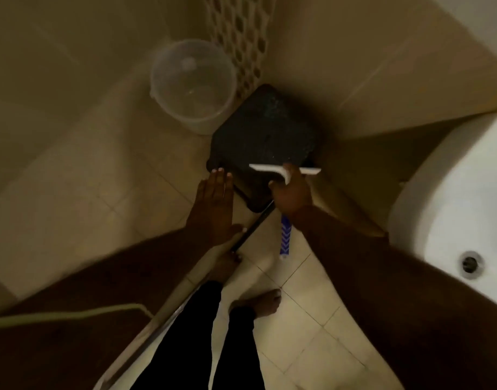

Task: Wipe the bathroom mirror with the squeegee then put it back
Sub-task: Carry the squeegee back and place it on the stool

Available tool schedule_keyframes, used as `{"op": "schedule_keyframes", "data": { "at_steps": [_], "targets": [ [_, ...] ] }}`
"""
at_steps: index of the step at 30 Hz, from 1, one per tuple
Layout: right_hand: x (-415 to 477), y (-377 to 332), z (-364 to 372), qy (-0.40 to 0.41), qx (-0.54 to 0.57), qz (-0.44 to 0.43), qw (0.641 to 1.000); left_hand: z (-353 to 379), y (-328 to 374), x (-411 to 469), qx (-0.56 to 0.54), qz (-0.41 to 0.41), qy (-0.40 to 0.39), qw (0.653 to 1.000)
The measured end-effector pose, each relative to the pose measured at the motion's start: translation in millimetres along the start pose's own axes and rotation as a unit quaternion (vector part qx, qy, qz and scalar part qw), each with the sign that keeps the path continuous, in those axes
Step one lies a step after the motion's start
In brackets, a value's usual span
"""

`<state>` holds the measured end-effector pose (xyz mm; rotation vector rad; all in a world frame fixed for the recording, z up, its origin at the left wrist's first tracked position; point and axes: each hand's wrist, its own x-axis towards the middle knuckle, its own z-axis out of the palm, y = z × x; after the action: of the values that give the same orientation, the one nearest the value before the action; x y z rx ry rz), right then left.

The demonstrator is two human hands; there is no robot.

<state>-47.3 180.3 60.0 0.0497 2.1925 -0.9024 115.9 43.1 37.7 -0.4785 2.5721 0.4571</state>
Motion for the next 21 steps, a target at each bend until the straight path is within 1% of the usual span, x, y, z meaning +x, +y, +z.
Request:
{"op": "schedule_keyframes", "data": {
  "at_steps": [4, 8, 11, 13, 18, 21],
  "targets": [
    [77.5, -18.0, 14.4, 0.0, -0.025, -0.051, 0.998, 2.9, -1.5, 60.3, 0.011, -0.001, 0.002, 1.0],
    [134.7, -29.4, 21.0, 0.0, -0.031, -0.086, 0.996, 4.3, -3.9, 119.1, 0.003, 0.018, 0.053, 0.998],
    [164.1, -37.9, 28.4, -0.008, -0.037, -0.104, 0.994, 10.1, -8.0, 148.4, 0.004, 0.019, 0.069, 0.997],
    [179.9, -43.5, 37.4, -0.004, -0.029, -0.107, 0.994, 18.5, -11.8, 158.5, 0.009, 0.018, 0.074, 0.997],
    [203.5, -42.5, 54.2, -0.012, -0.007, -0.088, 0.996, 43.4, -16.0, 161.7, 0.021, 0.008, 0.029, 0.999],
    [209.7, -38.7, 57.8, -0.023, -0.004, -0.081, 0.996, 48.7, -19.0, 158.1, 0.013, 0.012, 0.03, 0.999]
  ]
}}
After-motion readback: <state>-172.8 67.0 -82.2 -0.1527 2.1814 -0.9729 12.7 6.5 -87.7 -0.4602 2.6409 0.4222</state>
